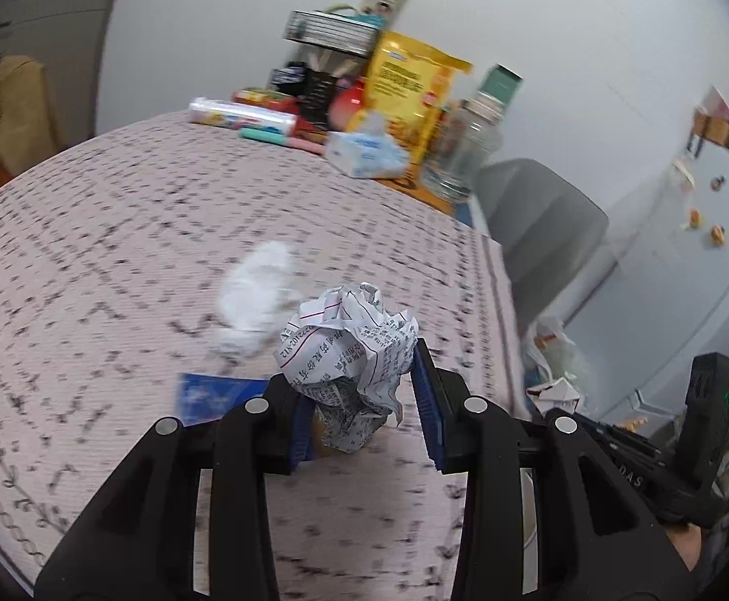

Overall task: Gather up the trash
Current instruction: 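Carry the newspaper ball and white paper over the beige bin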

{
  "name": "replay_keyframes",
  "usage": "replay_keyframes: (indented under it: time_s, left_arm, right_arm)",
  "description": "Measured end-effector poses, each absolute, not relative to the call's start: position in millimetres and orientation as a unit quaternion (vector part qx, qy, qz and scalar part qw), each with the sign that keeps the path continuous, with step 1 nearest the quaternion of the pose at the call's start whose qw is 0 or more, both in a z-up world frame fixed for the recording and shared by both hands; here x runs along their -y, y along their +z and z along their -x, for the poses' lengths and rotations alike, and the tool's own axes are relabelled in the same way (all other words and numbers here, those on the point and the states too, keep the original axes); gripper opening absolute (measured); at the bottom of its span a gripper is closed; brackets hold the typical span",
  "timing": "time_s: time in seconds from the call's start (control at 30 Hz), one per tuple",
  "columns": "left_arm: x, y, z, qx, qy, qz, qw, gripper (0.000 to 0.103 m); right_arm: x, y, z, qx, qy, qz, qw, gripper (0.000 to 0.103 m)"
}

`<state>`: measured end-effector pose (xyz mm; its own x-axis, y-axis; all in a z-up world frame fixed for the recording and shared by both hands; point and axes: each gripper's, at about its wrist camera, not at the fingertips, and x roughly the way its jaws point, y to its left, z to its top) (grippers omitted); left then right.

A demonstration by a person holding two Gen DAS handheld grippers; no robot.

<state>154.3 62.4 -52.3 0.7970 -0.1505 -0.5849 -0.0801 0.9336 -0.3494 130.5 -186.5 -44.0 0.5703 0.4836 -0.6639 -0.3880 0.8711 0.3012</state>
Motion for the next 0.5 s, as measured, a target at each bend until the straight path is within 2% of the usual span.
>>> replay_keyframes:
  time_s: [0.5]
  left_arm:
    - [57,-47,-202,-0.345,-0.115,0.124,0.923,0.036]
  right_arm:
    - [294,-66,-127,-0.403,0.163,-0.112,0.894,0.006]
